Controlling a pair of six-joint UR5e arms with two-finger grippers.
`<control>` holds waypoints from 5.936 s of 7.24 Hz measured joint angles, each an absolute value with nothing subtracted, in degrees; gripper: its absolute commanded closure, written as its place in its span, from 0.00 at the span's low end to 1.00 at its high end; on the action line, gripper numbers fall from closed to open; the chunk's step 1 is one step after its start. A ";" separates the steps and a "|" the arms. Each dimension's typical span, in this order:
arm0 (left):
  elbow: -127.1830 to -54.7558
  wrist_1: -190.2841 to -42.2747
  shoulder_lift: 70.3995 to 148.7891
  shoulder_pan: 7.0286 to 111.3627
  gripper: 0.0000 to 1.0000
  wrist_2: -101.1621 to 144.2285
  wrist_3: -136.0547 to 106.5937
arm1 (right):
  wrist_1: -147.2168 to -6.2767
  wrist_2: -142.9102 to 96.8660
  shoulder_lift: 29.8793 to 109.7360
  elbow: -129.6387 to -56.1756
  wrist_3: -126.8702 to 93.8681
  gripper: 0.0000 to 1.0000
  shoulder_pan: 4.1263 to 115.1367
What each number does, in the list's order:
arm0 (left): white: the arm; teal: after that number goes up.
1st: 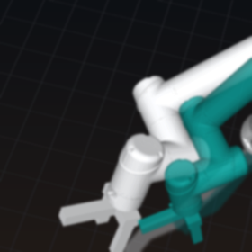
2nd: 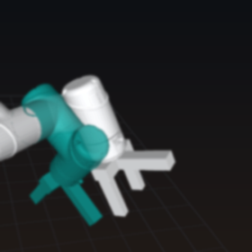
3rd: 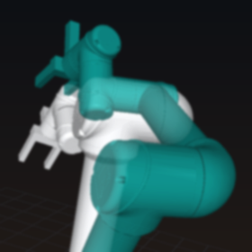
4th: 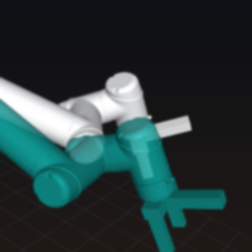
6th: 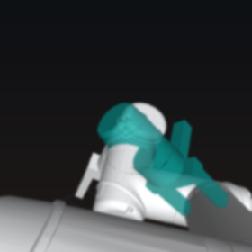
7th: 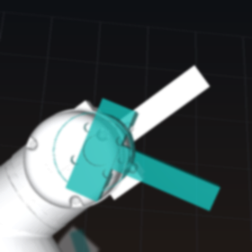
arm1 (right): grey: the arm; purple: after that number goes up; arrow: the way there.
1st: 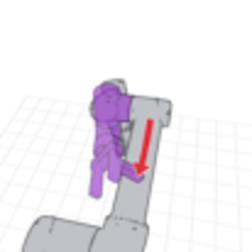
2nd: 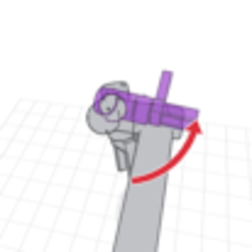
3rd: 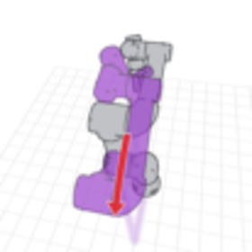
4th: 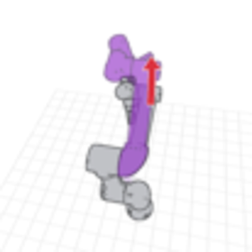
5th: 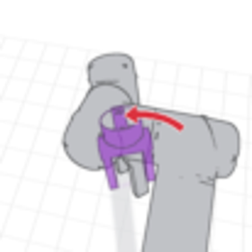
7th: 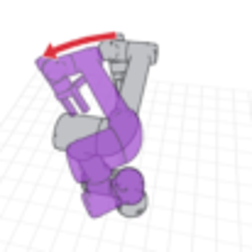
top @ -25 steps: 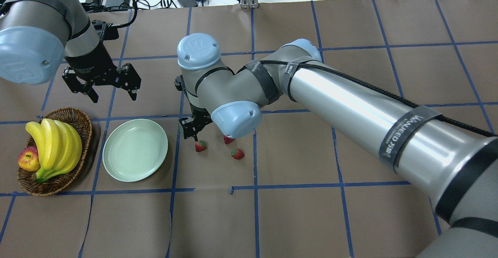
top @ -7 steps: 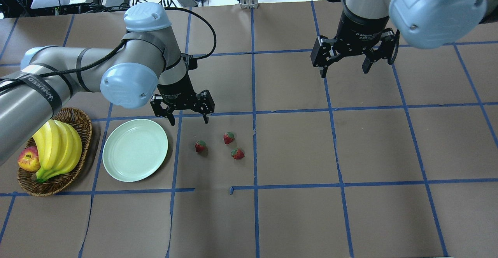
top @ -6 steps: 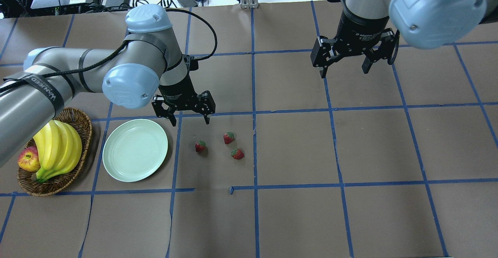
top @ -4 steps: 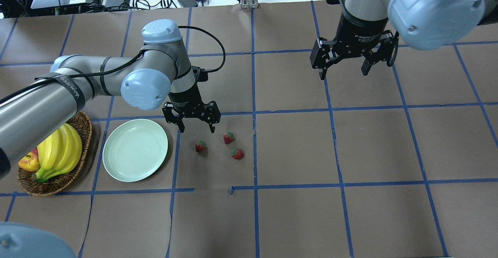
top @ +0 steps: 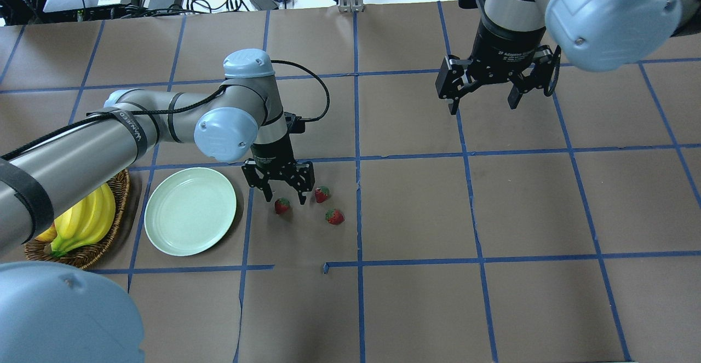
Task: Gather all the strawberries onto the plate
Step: 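Lower the left gripper over the strawberry nearest the plate, then close the left gripper on the strawberry, then carry the strawberry over the green plate with the left gripper, then open the left gripper to drop the strawberry and raise it, then move the open left gripper over the two remaining strawberries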
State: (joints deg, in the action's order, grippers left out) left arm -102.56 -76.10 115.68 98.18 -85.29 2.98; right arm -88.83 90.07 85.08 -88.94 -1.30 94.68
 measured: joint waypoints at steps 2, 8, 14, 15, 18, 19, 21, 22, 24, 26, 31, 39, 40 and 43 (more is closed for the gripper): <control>-103.07 -76.28 115.89 98.26 0.27 -86.09 3.14 | -88.78 90.01 85.08 -88.94 -1.32 0.00 94.79; -102.46 -76.16 115.42 98.21 1.00 -88.38 3.13 | -88.77 89.98 85.08 -89.03 -1.38 0.00 95.01; -94.35 -89.43 109.98 86.62 1.00 -102.42 17.56 | -88.79 89.93 85.08 -89.03 -1.41 0.00 95.06; -95.49 -89.44 110.12 83.38 1.00 -104.32 20.46 | -88.80 89.89 85.08 -89.03 -1.41 0.00 95.13; -99.81 -85.87 111.74 78.43 1.00 -107.69 22.79 | -88.83 89.78 84.88 -89.10 -1.41 0.00 95.48; -101.04 -83.74 112.38 78.18 1.00 -107.53 22.72 | -88.84 89.75 84.85 -89.12 -1.41 0.00 95.50; -102.20 -81.44 113.26 78.12 0.22 -106.02 22.49 | -88.86 89.74 84.82 -89.12 -1.40 0.00 95.57; -102.34 -81.13 113.37 78.14 0.07 -104.91 22.49 | -88.90 89.74 84.82 -89.12 -1.41 0.00 95.56; -101.96 -80.90 112.11 78.76 0.02 -104.19 22.39 | -89.03 89.74 84.81 -89.12 -1.41 0.00 95.54; -100.18 -81.05 109.77 81.64 0.00 -103.74 20.24 | -89.11 89.74 84.82 -89.07 -1.41 0.00 95.54; -96.57 -80.12 108.96 94.55 0.00 -90.37 -6.39 | -89.05 89.82 84.93 -88.76 -1.41 0.00 95.45; -96.94 -72.68 118.78 100.93 0.00 -78.53 -18.75 | -88.96 89.79 84.99 -89.02 -1.41 0.00 95.48; -96.94 -72.20 119.39 101.32 0.00 -78.28 -19.66 | -88.93 89.80 84.99 -89.06 -1.41 0.00 95.48; -96.94 -72.32 120.39 101.78 0.00 -76.72 -19.93 | -88.99 89.76 84.99 -89.06 -1.41 0.00 95.50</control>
